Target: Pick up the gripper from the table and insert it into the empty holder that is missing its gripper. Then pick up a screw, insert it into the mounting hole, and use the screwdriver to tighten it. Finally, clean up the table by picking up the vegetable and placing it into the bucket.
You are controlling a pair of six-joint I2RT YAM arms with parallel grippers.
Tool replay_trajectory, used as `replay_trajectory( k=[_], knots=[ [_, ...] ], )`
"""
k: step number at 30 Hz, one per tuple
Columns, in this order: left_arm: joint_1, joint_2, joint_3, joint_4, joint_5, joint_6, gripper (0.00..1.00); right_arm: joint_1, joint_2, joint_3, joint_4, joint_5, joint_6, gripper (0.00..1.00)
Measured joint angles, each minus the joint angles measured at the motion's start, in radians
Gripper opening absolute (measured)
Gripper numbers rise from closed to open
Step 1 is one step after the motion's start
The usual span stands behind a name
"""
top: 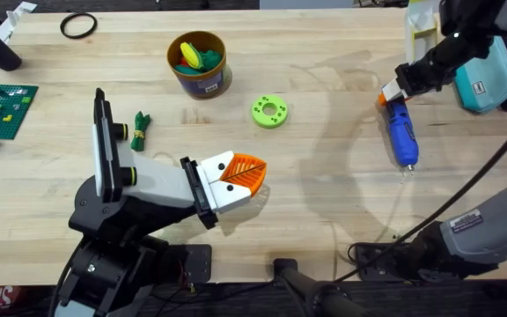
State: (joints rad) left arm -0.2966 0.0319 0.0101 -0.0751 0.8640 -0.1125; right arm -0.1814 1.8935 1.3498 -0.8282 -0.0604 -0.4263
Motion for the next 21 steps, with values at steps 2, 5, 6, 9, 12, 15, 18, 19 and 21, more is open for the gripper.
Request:
replay_trajectory(
  k=[2, 5, 6, 9, 12, 15, 18, 19, 21],
  knots=[
    [0.0, 0.0, 0.0, -0.002, 0.0, 0.0, 0.02, 0.0, -0.002, 0.0, 0.004, 0.0, 0.0, 0.036],
    [0.0, 0.0, 0.0, -0.002, -0.004, 0.0, 0.02, 0.0, 0.004, -0.002, 0.001, 0.0, 0.0, 0.035],
    [0.0, 0.0, 0.0, -0.002, -0.006, 0.0, 0.02, 0.0, 0.005, -0.002, 0.001, 0.0, 0.0, 0.035],
    [0.0, 0.0, 0.0, -0.002, -0.013, 0.0, 0.02, 0.0, 0.005, -0.002, 0.002, 0.0, 0.001, 0.035],
    [0.0, 0.0, 0.0, -0.002, -0.016, 0.0, 0.02, 0.0, 0.005, -0.002, 0.002, 0.0, 0.003, 0.035],
    [0.0, 0.0, 0.0, -0.001, -0.016, 0.0, 0.02, 0.0, 0.005, -0.002, 0.004, 0.0, 0.003, 0.035],
    [0.0, 0.0, 0.0, -0.001, -0.019, 0.0, 0.02, 0.0, 0.005, -0.002, 0.009, 0.0, 0.003, 0.035],
    [0.0, 0.0, 0.0, -0.001, -0.019, 0.0, 0.02, 0.0, 0.005, -0.002, 0.009, 0.0, 0.003, 0.035],
    [0.0, 0.0, 0.0, -0.001, -0.019, 0.0, 0.02, 0.0, 0.005, -0.002, 0.008, 0.0, 0.003, 0.035]
  ],
)
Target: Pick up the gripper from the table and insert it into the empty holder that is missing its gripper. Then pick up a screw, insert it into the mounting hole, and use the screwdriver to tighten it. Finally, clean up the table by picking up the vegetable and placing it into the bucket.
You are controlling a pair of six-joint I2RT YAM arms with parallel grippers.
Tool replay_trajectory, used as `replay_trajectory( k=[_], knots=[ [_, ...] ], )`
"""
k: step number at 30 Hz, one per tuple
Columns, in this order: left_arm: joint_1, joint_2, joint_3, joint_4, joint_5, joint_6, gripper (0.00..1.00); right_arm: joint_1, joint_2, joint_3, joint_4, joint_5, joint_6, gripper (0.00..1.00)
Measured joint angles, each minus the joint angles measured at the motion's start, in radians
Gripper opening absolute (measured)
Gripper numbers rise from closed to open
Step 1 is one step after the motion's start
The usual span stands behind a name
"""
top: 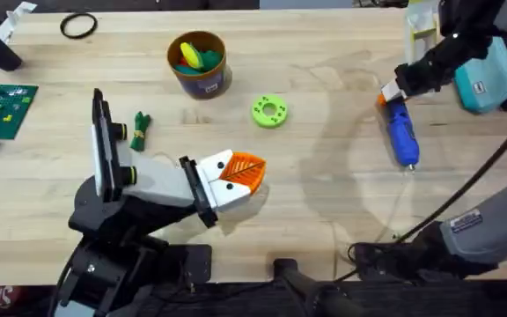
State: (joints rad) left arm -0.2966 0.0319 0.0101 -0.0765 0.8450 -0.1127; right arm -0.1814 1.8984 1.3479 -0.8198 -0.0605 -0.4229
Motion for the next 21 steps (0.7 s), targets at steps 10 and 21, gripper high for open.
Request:
replay_trajectory(
  k=[10, 21],
  knots=[
    [0.0, 0.0, 0.0, 0.0, 0.0, 0.0, 0.02, 0.0, 0.0, 0.0, -0.003, 0.0, 0.004, 0.988],
    [0.0, 0.0, 0.0, 0.0, -0.001, 0.0, 0.02, 0.0, 0.0, 0.0, -0.121, 0.0, 0.104, 0.996]
  ],
)
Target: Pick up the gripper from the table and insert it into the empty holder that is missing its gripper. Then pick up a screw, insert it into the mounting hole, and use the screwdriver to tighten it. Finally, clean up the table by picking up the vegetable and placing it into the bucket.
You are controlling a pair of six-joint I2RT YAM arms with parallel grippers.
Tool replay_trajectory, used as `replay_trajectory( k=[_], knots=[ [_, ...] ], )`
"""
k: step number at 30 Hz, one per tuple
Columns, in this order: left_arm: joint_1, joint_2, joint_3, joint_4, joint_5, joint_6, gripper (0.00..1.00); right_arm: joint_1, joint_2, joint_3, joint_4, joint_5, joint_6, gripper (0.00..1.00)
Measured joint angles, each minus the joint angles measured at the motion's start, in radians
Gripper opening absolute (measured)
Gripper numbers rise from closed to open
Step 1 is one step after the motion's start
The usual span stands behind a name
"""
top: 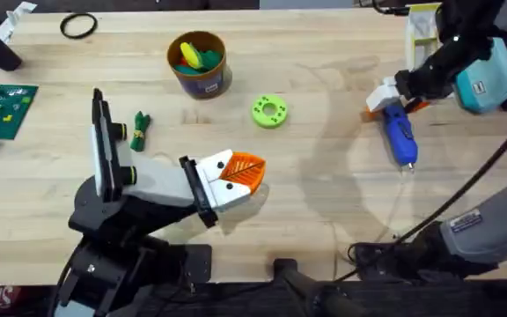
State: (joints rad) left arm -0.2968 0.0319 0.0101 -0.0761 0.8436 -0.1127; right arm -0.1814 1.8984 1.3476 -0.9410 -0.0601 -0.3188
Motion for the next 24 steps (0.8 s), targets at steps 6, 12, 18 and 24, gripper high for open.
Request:
replay_trajectory(
  k=[6, 12, 18, 24],
  knots=[
    [0.0, 0.0, 0.0, 0.0, -0.002, 0.0, 0.02, 0.0, 0.0, 0.0, -0.041, 0.018, 0.092, 0.996],
    [0.0, 0.0, 0.0, 0.0, -0.002, 0.0, 0.02, 0.0, -0.007, -0.009, -0.054, 0.033, 0.122, 0.996],
    [0.0, 0.0, 0.0, 0.0, -0.002, 0.0, 0.02, 0.0, -0.141, -0.105, -0.012, 0.061, 0.157, 0.996],
    [0.0, 0.0, 0.0, 0.0, -0.002, 0.0, 0.02, 0.0, -0.307, -0.273, 0.194, 0.067, 0.178, 0.996]
  ],
)
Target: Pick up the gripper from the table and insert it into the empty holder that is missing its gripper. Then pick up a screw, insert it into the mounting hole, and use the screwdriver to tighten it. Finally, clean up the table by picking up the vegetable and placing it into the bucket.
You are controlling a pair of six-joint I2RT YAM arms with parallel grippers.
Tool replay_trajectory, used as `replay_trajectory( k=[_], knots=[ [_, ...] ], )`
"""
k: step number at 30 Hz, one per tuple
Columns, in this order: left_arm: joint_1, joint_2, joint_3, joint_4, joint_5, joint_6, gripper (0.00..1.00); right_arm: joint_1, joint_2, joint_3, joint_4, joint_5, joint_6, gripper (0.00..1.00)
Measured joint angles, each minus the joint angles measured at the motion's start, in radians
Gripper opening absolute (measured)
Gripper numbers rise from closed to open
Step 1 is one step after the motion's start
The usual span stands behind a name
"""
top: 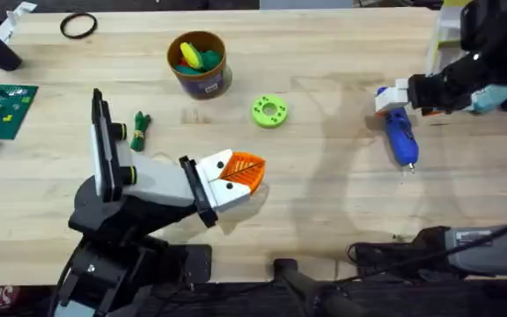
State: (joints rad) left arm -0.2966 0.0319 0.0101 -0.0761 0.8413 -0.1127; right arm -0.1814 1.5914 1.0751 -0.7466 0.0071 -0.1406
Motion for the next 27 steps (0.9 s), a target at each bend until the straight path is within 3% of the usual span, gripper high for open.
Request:
replay_trajectory(
  k=[4, 12, 27],
  knots=[
    [0.0, 0.0, 0.0, 0.0, 0.0, 0.0, 0.02, 0.0, 0.007, -0.058, 0.079, 0.0, -0.004, 0.996],
    [0.0, 0.0, 0.0, 0.0, 0.0, 0.0, 0.02, 0.0, 0.076, -0.065, 0.183, -0.001, -0.051, 0.996],
    [0.0, 0.0, 0.0, 0.0, 0.0, 0.0, 0.02, 0.0, 0.089, -0.065, 0.192, -0.012, -0.103, 0.996]
  ],
)
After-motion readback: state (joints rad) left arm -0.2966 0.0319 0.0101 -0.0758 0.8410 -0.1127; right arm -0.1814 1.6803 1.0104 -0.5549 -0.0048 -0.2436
